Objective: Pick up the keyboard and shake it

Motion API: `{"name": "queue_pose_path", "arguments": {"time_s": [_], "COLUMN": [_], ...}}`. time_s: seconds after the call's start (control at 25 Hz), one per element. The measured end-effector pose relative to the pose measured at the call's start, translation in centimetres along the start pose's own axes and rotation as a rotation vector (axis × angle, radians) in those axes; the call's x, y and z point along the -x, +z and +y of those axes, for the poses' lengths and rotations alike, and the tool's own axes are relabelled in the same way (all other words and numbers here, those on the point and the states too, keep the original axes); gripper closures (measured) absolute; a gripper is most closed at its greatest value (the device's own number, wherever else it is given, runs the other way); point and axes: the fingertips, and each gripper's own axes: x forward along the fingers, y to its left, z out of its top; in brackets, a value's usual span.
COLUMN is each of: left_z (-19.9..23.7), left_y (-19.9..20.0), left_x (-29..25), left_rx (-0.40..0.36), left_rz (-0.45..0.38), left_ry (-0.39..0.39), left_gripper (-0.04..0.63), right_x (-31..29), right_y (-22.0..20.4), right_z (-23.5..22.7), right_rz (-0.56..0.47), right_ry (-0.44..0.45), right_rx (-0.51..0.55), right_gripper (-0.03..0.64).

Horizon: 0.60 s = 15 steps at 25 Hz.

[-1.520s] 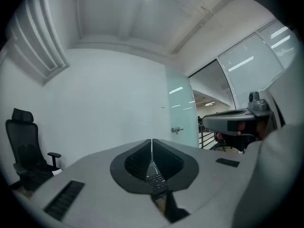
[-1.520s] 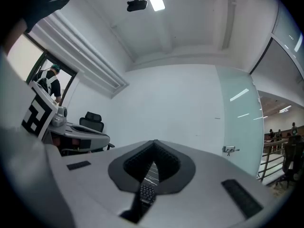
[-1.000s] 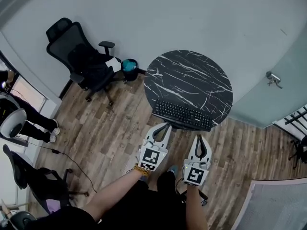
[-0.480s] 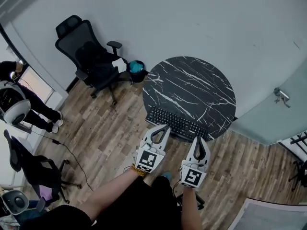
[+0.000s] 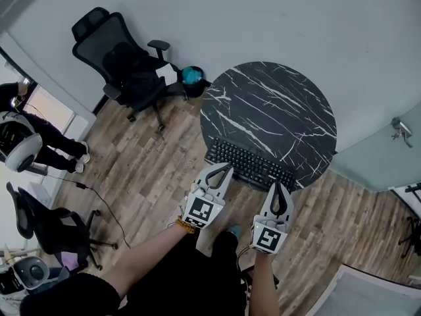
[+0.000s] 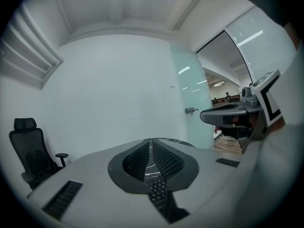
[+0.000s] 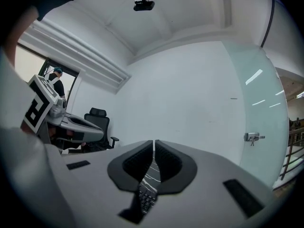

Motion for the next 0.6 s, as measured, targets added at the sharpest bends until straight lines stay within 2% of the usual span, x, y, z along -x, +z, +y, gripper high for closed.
{"name": "queue_pose_path", "arguments": {"time_s": [0.36, 0.6], "left_z": [3.6, 5.1], "left_y": [-5.2, -9.4], "left_x": [-2.8, -3.9], "left_rx": [0.029, 0.039], "left_rz": [0.053, 0.094], "left_ry": [0.013, 0.013], "left_gripper": [0.577, 0.577], "right_x": [-3.2, -4.2], "right_y": [-5.3, -10.1], "right_z": [-0.7, -1.5], "right_rz": [0.087, 0.152], "right_ry": [-0.022, 0.007], "right_rx": [-0.004, -0.002], "right_gripper": [0.584, 0.584]}}
